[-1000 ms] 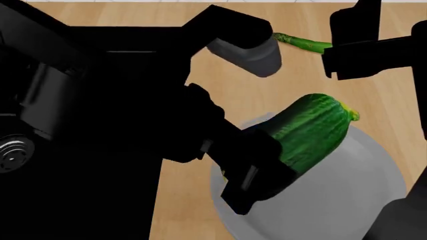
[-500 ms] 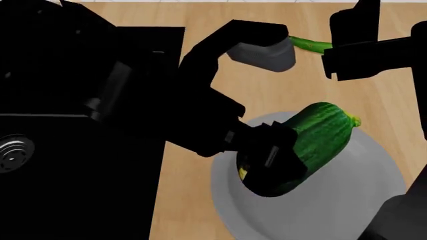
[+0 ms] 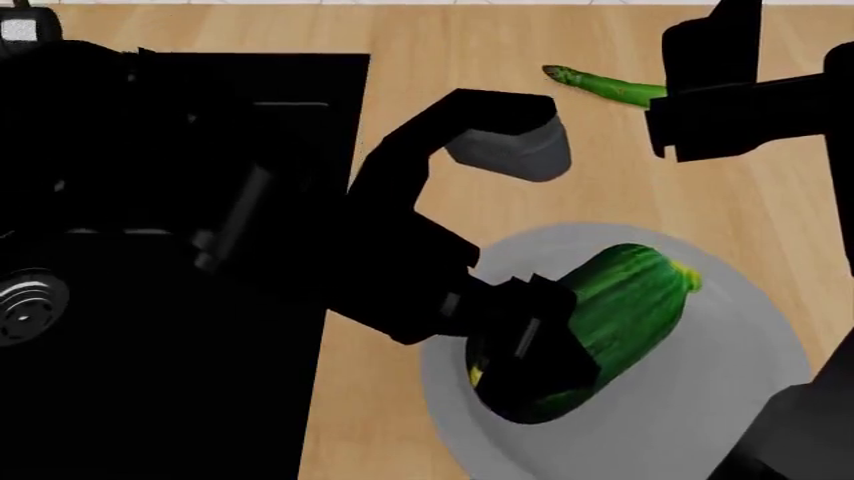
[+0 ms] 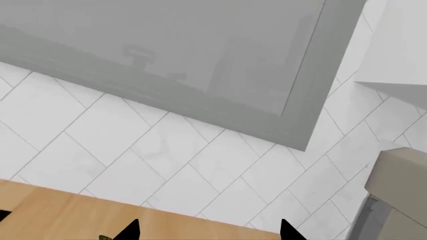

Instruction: Pick the zucchini from the sink and place it on the plate located on the counter

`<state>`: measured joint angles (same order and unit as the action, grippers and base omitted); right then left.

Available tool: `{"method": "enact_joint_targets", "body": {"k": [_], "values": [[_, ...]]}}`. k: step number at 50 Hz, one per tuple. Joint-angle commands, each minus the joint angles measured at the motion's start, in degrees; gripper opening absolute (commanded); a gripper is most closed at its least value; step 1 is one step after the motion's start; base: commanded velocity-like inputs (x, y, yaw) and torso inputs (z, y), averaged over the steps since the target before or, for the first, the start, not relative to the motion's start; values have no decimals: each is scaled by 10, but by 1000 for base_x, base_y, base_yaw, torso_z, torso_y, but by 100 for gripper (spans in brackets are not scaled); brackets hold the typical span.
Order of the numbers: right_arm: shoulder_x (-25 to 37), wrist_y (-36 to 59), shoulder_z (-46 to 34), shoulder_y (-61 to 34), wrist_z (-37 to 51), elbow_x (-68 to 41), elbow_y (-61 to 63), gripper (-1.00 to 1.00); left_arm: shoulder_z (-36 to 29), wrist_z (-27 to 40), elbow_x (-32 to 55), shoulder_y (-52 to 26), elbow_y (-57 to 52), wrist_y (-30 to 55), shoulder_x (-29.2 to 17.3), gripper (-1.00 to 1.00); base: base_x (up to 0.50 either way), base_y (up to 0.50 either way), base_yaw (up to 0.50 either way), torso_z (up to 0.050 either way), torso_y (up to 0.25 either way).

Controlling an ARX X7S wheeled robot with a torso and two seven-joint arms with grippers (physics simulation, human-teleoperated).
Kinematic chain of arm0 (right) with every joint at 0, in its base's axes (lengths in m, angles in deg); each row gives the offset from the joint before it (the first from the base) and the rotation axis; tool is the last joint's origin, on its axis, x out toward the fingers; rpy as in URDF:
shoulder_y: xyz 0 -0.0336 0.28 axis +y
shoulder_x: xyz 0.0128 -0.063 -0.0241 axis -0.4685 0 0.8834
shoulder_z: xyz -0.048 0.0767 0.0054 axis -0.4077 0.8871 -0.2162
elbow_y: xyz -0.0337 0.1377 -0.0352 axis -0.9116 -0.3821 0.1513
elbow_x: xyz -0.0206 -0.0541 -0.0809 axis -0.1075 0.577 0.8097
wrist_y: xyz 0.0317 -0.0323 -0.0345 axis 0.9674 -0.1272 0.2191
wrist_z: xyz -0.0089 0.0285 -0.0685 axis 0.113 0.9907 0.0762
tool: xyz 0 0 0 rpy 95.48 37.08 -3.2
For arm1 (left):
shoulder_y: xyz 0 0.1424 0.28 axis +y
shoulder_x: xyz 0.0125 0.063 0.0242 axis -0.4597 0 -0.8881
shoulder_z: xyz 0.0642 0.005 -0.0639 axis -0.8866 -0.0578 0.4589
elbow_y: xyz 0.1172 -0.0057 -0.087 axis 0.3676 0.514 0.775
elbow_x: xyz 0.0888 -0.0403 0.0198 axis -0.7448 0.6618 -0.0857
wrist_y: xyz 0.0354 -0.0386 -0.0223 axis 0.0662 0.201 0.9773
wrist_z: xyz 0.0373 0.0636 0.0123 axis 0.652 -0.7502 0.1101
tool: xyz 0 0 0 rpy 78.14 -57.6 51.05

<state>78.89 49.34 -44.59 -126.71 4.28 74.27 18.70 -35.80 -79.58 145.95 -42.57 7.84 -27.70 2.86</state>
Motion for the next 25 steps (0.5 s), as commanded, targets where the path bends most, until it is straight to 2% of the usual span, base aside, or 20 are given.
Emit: {"method": "enact_joint_targets", "body": {"k": [1, 25], "values": [[-12, -14, -5, 12, 5, -6, -3, 100, 37, -133, -114, 39, -39, -37, 4, -100, 0, 0, 0, 0, -11], [-14, -17, -2, 11, -6, 6, -7, 100, 37, -141, -108, 57, -36, -34, 4, -100, 0, 0, 0, 0, -4]]}}
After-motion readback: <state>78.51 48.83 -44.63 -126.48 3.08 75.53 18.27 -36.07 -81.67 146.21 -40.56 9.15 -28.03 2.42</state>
